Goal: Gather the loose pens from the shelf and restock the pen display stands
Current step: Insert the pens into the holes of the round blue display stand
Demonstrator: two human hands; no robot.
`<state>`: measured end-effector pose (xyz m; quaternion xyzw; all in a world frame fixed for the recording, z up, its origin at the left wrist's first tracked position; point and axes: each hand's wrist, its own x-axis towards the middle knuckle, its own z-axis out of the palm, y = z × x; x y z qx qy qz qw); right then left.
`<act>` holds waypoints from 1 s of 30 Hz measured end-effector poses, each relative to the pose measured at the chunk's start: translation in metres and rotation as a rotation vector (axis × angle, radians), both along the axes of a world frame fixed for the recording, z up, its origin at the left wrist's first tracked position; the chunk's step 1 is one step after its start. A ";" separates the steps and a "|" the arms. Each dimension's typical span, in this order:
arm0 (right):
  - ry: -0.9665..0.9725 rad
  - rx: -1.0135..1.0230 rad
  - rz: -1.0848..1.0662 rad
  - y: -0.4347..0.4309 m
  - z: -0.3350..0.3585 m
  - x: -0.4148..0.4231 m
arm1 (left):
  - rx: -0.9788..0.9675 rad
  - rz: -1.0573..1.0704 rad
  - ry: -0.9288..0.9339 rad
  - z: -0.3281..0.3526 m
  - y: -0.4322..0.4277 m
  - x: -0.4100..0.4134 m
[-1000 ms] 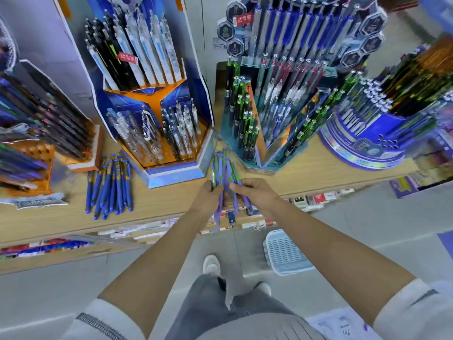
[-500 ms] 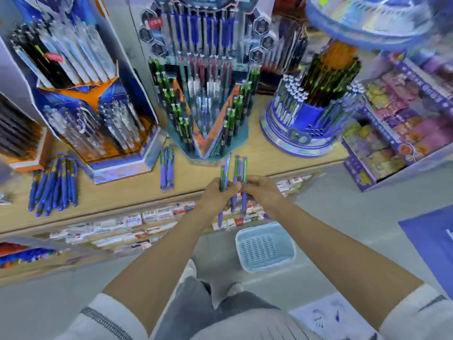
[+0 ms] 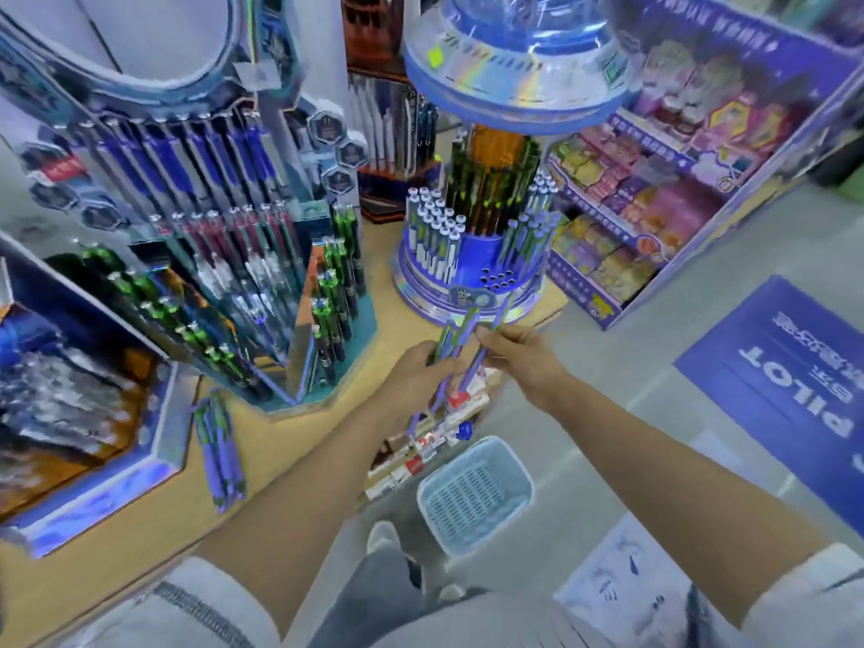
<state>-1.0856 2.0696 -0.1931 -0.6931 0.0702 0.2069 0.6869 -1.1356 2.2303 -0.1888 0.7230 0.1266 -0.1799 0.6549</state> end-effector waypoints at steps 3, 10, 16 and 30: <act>-0.092 -0.061 -0.159 -0.004 0.007 0.029 | -0.009 -0.033 -0.035 0.003 0.002 0.031; -0.273 -0.277 -0.542 -0.008 0.019 0.072 | -0.065 -0.086 -0.069 0.000 0.008 0.072; -0.359 -0.397 -0.667 -0.005 0.025 0.095 | -0.140 -0.117 -0.058 -0.003 0.006 0.089; -0.333 -0.556 -0.658 0.003 0.022 0.108 | -0.145 -0.163 -0.053 -0.002 0.012 0.105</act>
